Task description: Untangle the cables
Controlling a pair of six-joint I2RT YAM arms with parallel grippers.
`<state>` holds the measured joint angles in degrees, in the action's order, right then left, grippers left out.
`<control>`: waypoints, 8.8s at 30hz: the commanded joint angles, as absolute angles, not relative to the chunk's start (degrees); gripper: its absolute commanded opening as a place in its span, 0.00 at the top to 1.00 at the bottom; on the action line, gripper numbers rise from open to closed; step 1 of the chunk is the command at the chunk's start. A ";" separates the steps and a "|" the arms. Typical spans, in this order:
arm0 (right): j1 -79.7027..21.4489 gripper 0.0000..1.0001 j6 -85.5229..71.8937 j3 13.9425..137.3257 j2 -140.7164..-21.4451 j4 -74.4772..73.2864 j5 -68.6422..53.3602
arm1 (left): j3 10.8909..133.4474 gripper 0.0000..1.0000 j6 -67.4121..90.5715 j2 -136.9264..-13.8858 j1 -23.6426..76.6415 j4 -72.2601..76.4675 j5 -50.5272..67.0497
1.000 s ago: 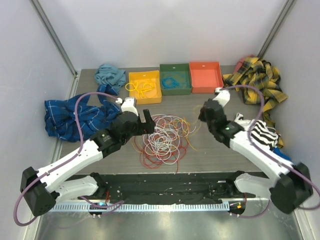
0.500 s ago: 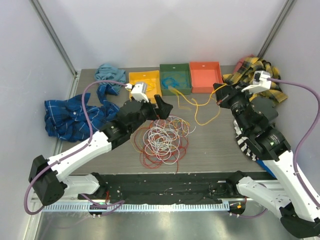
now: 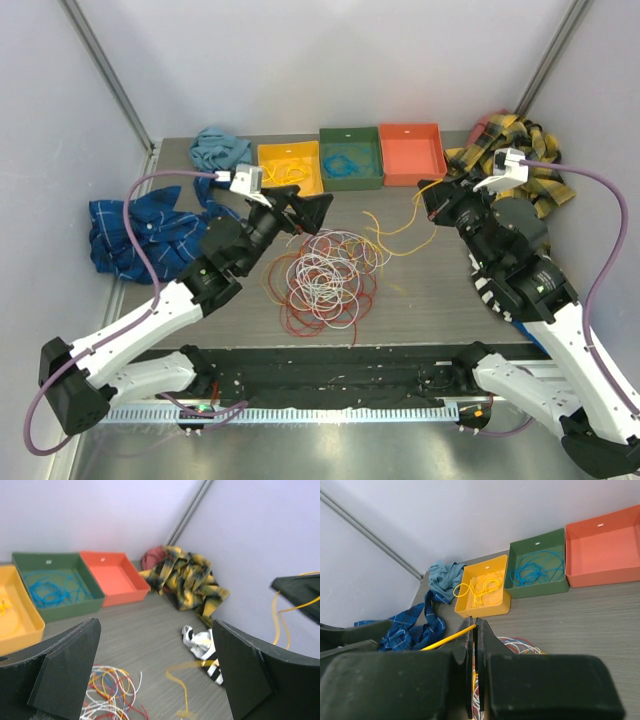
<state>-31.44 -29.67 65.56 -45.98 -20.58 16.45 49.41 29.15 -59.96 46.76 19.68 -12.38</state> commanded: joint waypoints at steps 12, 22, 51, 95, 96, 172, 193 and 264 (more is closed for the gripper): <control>-31.73 0.99 -31.64 65.65 -46.49 -19.16 9.06 | 53.79 0.00 29.26 -73.03 46.85 37.94 20.62; -31.82 0.99 -32.08 65.13 -46.84 -19.25 7.04 | 57.48 0.00 37.87 -82.87 47.20 43.76 33.91; -31.73 0.26 -32.69 62.40 -45.71 -19.24 9.13 | 67.49 1.00 39.27 -88.07 45.37 31.29 40.96; -31.82 0.05 -24.87 47.99 -39.20 -19.07 21.97 | 120.24 1.00 34.92 -130.17 13.53 -7.90 14.51; -31.64 0.05 -24.96 47.90 -39.46 -18.90 21.80 | 120.06 0.92 33.85 -129.90 13.80 -9.13 13.37; -57.22 0.99 -19.98 71.08 -79.03 -15.28 31.10 | 49.04 0.00 43.60 -51.33 35.07 -36.83 -28.57; -57.22 0.99 -10.64 100.37 -61.18 -33.66 44.03 | 51.15 0.00 44.91 -58.27 35.07 -28.74 -21.62; -57.22 0.99 -17.49 84.90 -51.33 -27.33 41.93 | 40.77 0.00 37.87 -65.56 48.18 24.44 -14.60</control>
<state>-57.04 -16.73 84.29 -52.29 -28.36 42.30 36.86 38.35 -64.75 52.07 24.51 -10.09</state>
